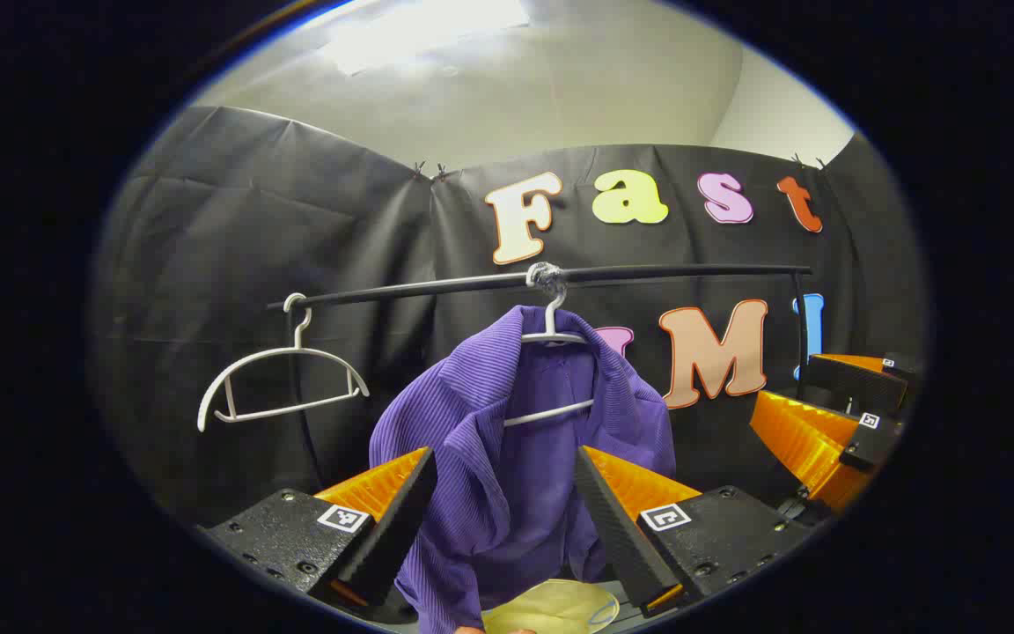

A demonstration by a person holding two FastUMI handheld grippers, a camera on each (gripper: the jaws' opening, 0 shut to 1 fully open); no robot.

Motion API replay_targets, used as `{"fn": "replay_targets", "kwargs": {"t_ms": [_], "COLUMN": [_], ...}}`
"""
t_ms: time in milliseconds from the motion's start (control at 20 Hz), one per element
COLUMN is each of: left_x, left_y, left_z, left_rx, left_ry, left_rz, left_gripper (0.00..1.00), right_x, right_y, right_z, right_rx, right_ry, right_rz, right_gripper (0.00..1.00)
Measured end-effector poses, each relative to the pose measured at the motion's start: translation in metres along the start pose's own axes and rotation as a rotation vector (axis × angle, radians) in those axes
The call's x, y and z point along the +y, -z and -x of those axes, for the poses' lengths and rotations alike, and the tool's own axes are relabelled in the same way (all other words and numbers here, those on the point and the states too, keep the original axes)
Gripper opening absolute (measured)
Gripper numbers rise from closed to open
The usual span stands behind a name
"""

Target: Grasp the clothes on the hanger with both hands and then place them into the laundry hamper below.

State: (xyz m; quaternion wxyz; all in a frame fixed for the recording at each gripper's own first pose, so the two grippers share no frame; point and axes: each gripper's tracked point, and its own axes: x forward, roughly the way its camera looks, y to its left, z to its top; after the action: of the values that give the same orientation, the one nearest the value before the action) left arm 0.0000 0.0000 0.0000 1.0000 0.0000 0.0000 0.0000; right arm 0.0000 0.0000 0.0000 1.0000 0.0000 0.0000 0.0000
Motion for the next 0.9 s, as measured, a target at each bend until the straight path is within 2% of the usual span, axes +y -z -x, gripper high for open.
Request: {"fn": "replay_targets", "kwargs": {"t_ms": [150,650,750,800,900], "left_x": [0.001,0.001,0.002,0.003,0.006], "left_y": [0.001,0.012,0.016,0.017,0.021], "left_z": [-0.002,-0.011,-0.013,-0.015,-0.021], "left_rx": [0.009,0.052,0.060,0.062,0.070], "left_ry": [-0.010,-0.023,-0.032,-0.036,-0.056], "left_rz": [-0.009,-0.030,-0.039,-0.043,-0.060], "left_gripper": [0.94,0.94,0.94,0.95,0.92], "right_x": [0.002,-0.003,-0.006,-0.008,-0.011], "right_y": [0.000,0.000,0.001,0.002,0.002], "right_z": [-0.003,0.002,0.002,0.003,0.004], "right_rx": [0.003,0.000,0.002,0.004,0.004], "right_ry": [-0.018,-0.010,-0.003,-0.001,0.005], "right_rz": [-0.011,-0.024,-0.024,-0.024,-0.020], "right_gripper": [0.96,0.94,0.96,0.94,0.96]}}
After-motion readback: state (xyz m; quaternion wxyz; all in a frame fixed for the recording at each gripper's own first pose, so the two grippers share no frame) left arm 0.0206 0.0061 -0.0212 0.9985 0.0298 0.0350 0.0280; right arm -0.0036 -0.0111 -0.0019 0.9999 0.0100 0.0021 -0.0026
